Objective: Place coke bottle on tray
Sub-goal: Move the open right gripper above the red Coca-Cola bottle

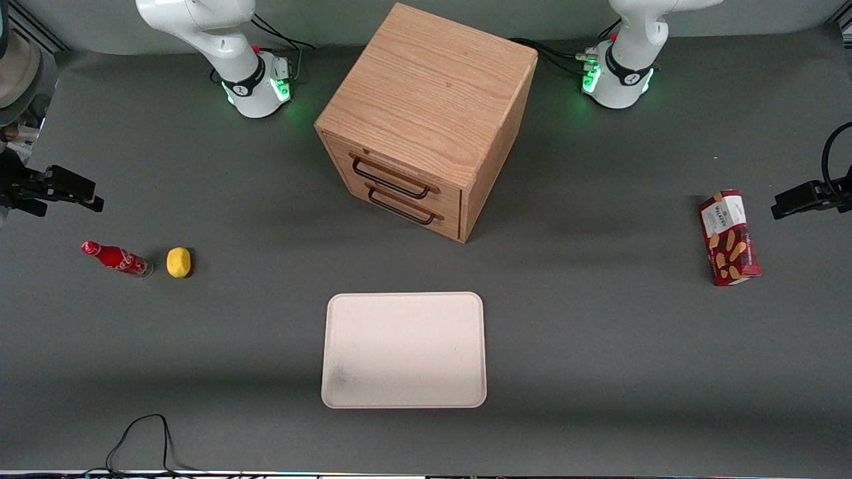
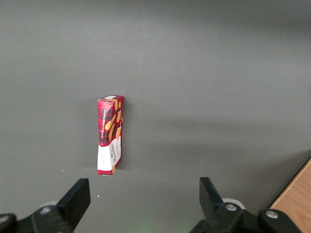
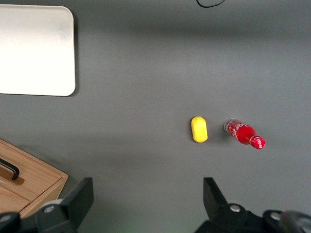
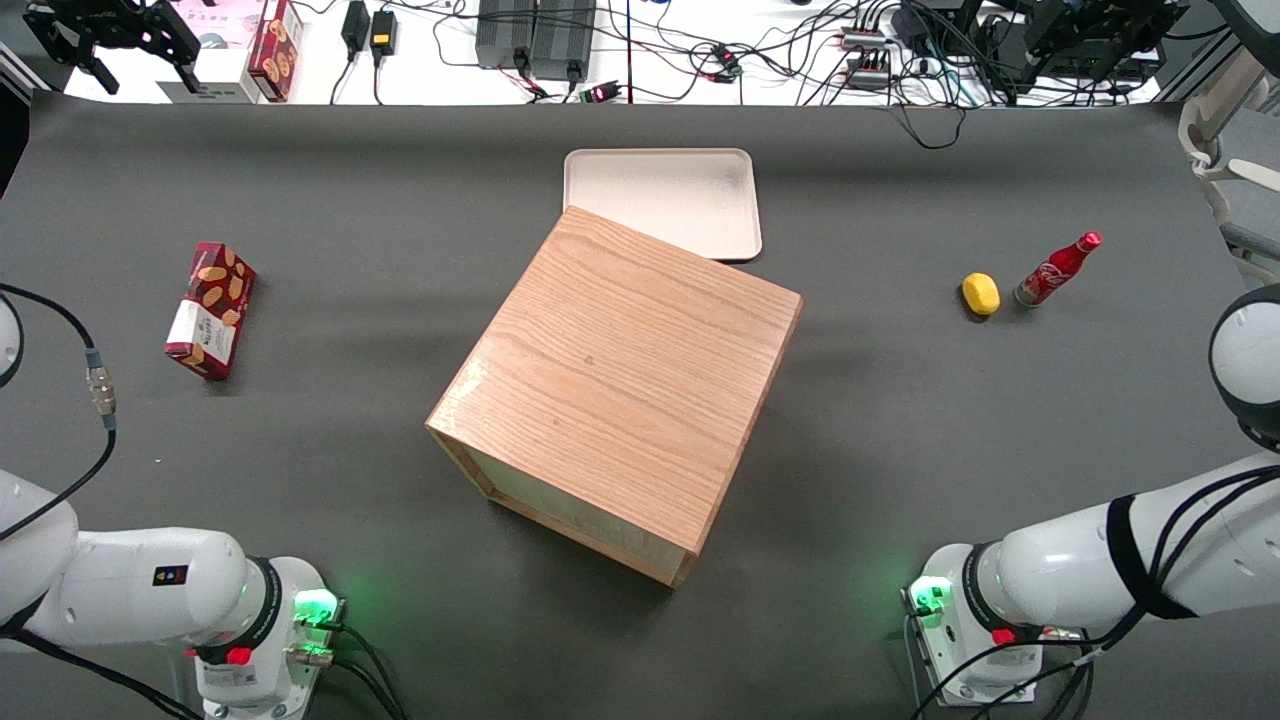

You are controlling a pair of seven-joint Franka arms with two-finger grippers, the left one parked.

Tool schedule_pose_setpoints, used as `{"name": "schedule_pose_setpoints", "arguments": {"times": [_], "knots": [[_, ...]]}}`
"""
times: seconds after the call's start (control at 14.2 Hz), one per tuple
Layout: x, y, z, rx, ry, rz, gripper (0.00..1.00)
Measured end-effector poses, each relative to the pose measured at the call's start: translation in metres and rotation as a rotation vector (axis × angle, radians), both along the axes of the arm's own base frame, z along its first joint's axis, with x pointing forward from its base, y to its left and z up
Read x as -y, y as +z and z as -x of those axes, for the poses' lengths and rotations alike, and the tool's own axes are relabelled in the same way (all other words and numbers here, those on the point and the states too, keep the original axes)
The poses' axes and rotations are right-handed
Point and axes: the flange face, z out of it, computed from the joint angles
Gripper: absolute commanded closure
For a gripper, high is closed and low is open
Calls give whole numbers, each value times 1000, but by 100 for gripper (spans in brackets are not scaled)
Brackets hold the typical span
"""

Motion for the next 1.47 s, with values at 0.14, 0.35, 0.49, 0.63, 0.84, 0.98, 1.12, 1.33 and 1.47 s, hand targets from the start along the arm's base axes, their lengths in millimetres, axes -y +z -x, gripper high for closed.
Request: {"name": "schedule_pose_setpoints", "arguments": {"times": [0.14, 0.35, 0.49, 0.63, 0.84, 0.98, 1.12, 1.33, 1.47], "knots": [[0, 0, 0, 0, 0, 0, 0], [0, 0, 0, 0, 0, 0, 0], [-1, 0, 0, 0, 2, 0, 0], [-2, 0, 0, 0, 4, 0, 0], [-2, 0, 1, -5, 4, 0, 0], [-1, -1, 2, -14, 3, -1, 0], [0, -1, 2, -15, 1, 3, 0], [12, 0, 3, -15, 16, 20, 0], [41, 0, 6, -16, 33, 25, 0]]}}
